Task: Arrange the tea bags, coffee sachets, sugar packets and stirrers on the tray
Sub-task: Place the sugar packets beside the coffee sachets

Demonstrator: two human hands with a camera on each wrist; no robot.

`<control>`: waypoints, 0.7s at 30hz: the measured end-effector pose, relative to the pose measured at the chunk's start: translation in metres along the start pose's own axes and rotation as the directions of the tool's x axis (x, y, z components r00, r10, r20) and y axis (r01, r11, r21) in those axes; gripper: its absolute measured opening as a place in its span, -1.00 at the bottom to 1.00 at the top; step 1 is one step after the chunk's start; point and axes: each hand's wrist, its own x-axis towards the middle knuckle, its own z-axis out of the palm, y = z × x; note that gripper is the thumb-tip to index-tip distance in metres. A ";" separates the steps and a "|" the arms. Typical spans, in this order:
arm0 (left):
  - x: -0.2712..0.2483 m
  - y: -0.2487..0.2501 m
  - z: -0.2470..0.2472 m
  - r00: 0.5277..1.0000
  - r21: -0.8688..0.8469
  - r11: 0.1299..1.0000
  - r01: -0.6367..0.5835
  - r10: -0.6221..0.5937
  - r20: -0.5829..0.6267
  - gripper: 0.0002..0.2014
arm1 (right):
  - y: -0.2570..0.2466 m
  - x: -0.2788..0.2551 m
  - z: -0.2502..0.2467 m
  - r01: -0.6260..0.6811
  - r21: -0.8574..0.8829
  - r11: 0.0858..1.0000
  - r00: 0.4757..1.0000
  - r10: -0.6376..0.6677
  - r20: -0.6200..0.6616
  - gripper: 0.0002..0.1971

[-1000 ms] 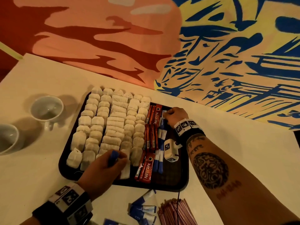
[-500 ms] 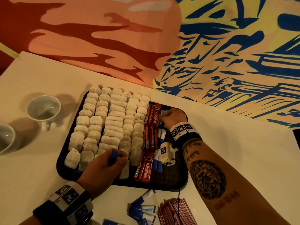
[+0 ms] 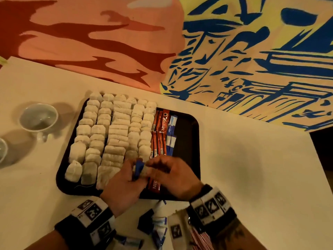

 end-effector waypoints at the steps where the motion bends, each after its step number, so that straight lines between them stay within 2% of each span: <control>1: -0.001 0.002 0.004 1.000 0.068 0.998 -0.020 0.018 0.021 -0.55 | 0.005 -0.007 0.010 0.017 0.010 1.000 1.000 -0.017 -0.002 -0.91; 4: -0.007 0.011 0.015 0.990 0.164 0.978 -0.127 0.115 0.082 -0.46 | 0.022 -0.015 0.024 0.045 0.091 0.995 0.995 -0.037 -0.095 -0.74; 6: -0.010 0.013 0.019 0.983 0.140 0.976 -0.164 0.150 0.109 -0.43 | 0.026 -0.017 0.024 0.067 0.116 0.991 0.993 -0.055 -0.106 -0.78; 9: -0.012 0.009 0.018 0.987 0.112 0.989 -0.097 0.082 0.137 -0.33 | 0.023 -0.017 0.019 0.090 0.080 0.993 0.994 -0.084 -0.076 -0.96; 12: -0.013 0.013 0.017 0.983 0.119 0.990 -0.076 0.054 0.173 -0.14 | 0.018 -0.013 0.015 0.108 0.013 0.994 0.993 -0.108 -0.056 -0.93; 15: -0.014 0.019 0.012 0.985 0.051 0.997 -0.057 0.048 0.165 -0.09 | 0.012 -0.001 0.012 0.058 0.077 0.995 0.997 -0.055 -0.047 -0.92; 17: -0.014 0.018 0.008 0.990 0.050 0.997 -0.058 0.051 0.128 -0.08 | 0.014 0.017 -0.001 -0.019 0.129 0.991 0.985 0.040 -0.166 -0.89; 19: -0.014 0.010 0.002 0.994 0.081 0.993 -0.090 0.085 0.067 -0.11 | 0.019 0.043 -0.025 -0.129 0.155 0.979 0.938 0.171 -0.302 -0.90; 21: -0.011 0.001 -0.004 0.996 0.101 0.991 -0.093 0.094 -0.004 -0.27 | 0.027 0.071 -0.051 -0.226 0.061 0.972 0.886 0.232 -0.403 -0.87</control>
